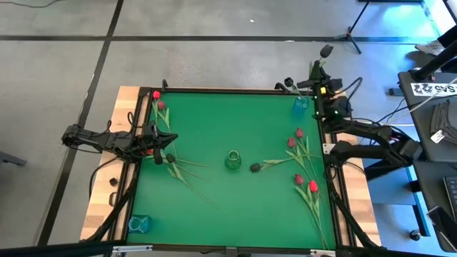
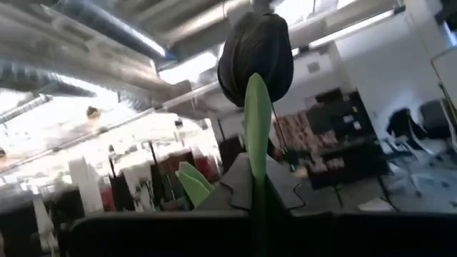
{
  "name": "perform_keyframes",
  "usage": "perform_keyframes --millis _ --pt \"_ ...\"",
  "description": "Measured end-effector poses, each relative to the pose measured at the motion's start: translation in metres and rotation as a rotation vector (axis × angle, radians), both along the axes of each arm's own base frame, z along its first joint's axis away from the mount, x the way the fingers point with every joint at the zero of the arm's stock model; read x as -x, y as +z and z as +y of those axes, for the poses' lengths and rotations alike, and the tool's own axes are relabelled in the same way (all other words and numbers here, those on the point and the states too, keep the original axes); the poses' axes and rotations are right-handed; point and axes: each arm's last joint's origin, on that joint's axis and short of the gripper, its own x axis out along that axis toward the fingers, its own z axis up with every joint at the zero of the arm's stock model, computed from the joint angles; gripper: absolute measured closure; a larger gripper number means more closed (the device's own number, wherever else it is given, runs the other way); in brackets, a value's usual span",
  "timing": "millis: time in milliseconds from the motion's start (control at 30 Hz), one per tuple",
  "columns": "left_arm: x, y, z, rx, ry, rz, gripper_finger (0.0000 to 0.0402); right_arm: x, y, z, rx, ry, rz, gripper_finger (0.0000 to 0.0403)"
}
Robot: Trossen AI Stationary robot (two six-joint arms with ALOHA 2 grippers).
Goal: Sort flowers into vase by color
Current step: Put the right black flower into the top right blue vase
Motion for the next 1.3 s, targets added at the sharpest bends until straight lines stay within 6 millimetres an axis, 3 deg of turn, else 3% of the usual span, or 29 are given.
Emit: perform_keyframes --millis 100,433,800,1167,1300 --pt "0.0 0.0 0.0 0.0 0.0 0.0 0.0391 0.0 0.001 -0.002 0.05 -0.001 -0.067 0.0399" --pt "0.0 0.0 0.0 0.0 0.0 -0.001 0.0391 -0.006 -0.014 -0.014 -0.022 -0.046 0.013 0.0398" --pt "0.0 0.0 0.0 0.0 0.0 0.0 0.0391 -0.016 -0.042 -0.028 -0.179 -0.123 0.06 0.0393" --pt "0.0 0.0 0.0 0.0 0.0 0.0 0.0391 -0.018 -0.052 -0.032 -0.248 -0.166 0.077 0.026" --pt "0.0 0.0 0.0 0.0 0.0 0.0 0.0391 -0.016 -0.052 -0.031 -0.3 -0.172 0.125 0.0231"
